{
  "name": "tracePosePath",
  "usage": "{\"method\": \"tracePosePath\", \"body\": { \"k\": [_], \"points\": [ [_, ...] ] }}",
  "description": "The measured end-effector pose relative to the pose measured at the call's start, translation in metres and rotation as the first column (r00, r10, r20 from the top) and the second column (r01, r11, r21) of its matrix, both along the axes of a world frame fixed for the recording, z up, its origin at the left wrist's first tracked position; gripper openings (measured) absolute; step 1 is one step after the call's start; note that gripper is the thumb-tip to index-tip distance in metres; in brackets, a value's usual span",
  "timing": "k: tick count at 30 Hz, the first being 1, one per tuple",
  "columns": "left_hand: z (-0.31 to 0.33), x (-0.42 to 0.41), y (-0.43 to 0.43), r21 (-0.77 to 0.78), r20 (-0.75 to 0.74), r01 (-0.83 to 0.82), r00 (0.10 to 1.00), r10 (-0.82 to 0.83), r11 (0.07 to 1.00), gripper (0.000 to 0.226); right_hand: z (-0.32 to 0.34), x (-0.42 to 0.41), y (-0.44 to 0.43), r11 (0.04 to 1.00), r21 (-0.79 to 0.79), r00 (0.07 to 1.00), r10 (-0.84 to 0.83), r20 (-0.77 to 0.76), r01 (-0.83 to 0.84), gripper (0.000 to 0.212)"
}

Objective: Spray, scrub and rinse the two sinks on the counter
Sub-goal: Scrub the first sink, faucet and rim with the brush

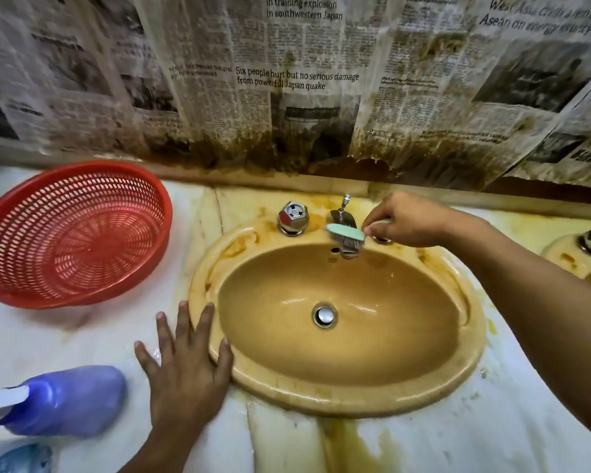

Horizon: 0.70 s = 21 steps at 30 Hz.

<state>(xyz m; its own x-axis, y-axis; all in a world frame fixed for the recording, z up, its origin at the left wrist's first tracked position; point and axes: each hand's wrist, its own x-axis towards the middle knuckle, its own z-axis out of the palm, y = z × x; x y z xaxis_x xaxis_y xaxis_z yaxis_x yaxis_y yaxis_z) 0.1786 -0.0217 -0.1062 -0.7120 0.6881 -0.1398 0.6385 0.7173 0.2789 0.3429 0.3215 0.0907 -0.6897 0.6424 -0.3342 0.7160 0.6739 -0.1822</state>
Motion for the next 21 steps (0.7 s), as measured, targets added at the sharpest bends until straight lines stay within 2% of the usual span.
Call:
{"method": "tracePosePath", "body": {
  "k": [2, 4, 7, 9, 12, 15, 17, 18, 21],
  "points": [
    [0.001, -0.001, 0.001, 0.001, 0.010, 0.002, 1.000, -0.002, 1.000, 0.071, -0.011, -0.007, 0.005, 0.996, 0.080, 0.998, -0.033, -0.061, 0.038, 0.027],
    [0.001, -0.001, 0.002, 0.013, 0.014, -0.006, 1.000, 0.006, 1.000, 0.070, -0.015, -0.014, 0.006, 0.994, 0.106, 0.997, 0.028, -0.074, -0.020, 0.027],
    [0.001, -0.002, 0.003, 0.009, 0.012, -0.018, 1.000, 0.018, 1.000, 0.069, 0.004, -0.009, 0.017, 0.985, -0.004, 0.984, 0.171, 0.053, -0.171, 0.024],
    [0.002, -0.003, 0.003, 0.012, 0.020, -0.022, 1.000, 0.022, 1.000, 0.068, 0.011, -0.001, 0.029, 0.990, -0.006, 0.987, 0.138, 0.087, -0.138, 0.022],
    [0.003, -0.003, 0.004, 0.009, 0.022, -0.027, 0.999, 0.027, 1.000, 0.069, -0.009, -0.004, 0.034, 0.986, 0.153, 0.998, 0.063, 0.028, -0.067, 0.023],
    [0.003, -0.006, 0.006, 0.017, 0.022, -0.034, 0.999, 0.033, 0.999, 0.068, -0.013, -0.007, 0.031, 0.995, 0.050, 0.996, 0.090, -0.027, -0.089, 0.023],
    [0.003, -0.007, 0.006, 0.015, 0.029, -0.037, 0.999, 0.036, 0.999, 0.068, -0.003, 0.001, 0.039, 0.993, -0.043, 0.994, 0.112, 0.012, -0.112, 0.022],
    [0.003, -0.008, 0.006, 0.016, 0.031, -0.039, 0.999, 0.039, 0.999, 0.068, 0.000, 0.004, 0.045, 0.994, -0.036, 0.994, 0.101, 0.030, -0.100, 0.021],
    [0.003, -0.007, 0.006, 0.017, 0.031, -0.037, 0.999, 0.037, 0.999, 0.068, -0.011, 0.006, 0.052, 0.993, 0.116, 0.999, 0.031, 0.028, -0.034, 0.022]
  ]
}}
